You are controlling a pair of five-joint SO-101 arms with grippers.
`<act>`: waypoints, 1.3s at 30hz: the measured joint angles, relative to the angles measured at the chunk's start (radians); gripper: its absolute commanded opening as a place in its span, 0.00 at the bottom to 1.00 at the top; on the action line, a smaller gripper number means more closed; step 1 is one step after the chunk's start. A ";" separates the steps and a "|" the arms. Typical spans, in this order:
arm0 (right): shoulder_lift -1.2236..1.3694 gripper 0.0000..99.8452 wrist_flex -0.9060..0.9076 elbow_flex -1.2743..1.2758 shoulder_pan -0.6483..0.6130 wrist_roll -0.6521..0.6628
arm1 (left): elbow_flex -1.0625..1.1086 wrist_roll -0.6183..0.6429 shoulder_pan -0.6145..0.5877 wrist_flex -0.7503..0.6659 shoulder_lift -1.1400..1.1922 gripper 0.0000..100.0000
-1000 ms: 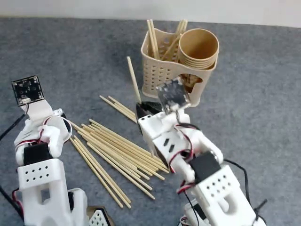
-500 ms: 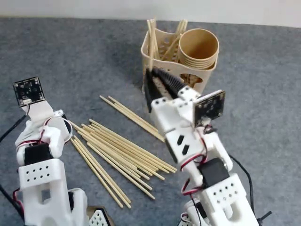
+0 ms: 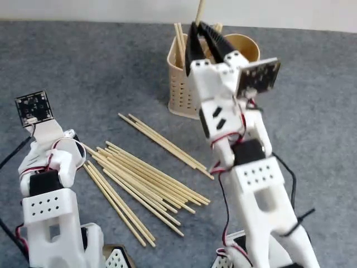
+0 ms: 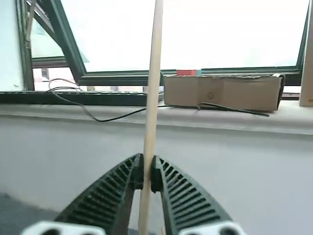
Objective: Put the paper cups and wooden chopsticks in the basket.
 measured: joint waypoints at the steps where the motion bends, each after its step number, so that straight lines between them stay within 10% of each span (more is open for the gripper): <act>1: 0.029 0.00 -0.012 -0.021 0.005 0.000 | 0.000 0.000 0.000 0.000 0.000 0.03; 39: 0.342 0.12 0.115 -0.133 0.049 0.000 | 0.000 0.000 0.000 0.000 0.000 0.03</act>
